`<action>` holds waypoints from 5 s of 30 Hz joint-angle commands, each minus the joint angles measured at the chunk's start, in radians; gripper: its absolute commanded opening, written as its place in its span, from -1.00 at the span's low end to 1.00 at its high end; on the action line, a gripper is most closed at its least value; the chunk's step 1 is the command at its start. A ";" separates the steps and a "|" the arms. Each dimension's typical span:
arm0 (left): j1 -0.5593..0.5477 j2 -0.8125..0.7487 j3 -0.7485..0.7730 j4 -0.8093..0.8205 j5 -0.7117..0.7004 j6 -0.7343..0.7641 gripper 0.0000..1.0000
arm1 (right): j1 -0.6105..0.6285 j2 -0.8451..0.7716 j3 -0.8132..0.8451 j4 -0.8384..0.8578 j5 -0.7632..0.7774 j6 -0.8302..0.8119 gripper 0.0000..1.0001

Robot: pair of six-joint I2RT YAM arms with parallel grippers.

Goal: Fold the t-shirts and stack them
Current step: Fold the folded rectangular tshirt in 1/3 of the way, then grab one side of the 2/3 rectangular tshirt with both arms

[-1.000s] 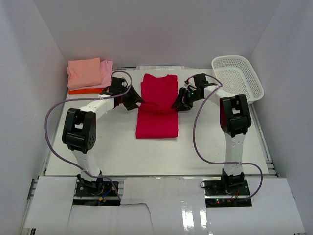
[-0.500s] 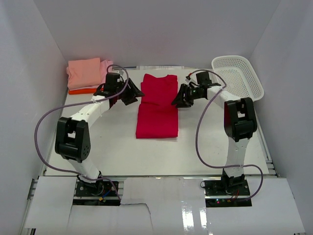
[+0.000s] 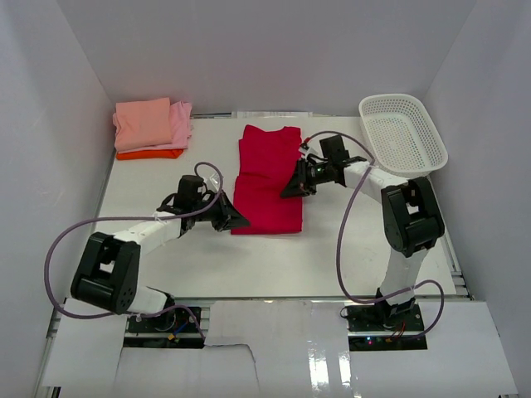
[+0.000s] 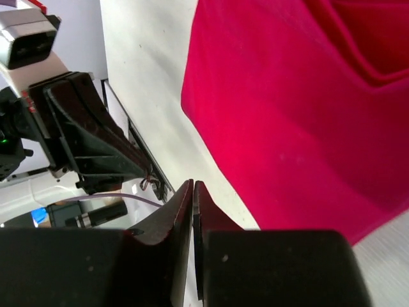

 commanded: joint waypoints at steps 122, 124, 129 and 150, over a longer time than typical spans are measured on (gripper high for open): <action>0.087 -0.244 -0.235 -0.046 -0.130 0.085 0.94 | -0.084 -0.176 -0.430 0.084 0.093 -0.128 0.53; 0.092 -0.217 -0.231 -0.034 -0.140 0.090 0.93 | -0.084 -0.150 -0.417 0.114 0.094 -0.116 0.51; 0.099 -0.180 -0.231 0.006 -0.142 0.088 0.93 | -0.083 -0.122 -0.406 0.131 0.104 -0.105 0.08; 0.132 -0.109 -0.211 0.040 -0.145 0.111 0.92 | -0.035 -0.105 -0.486 0.182 0.101 -0.058 -0.37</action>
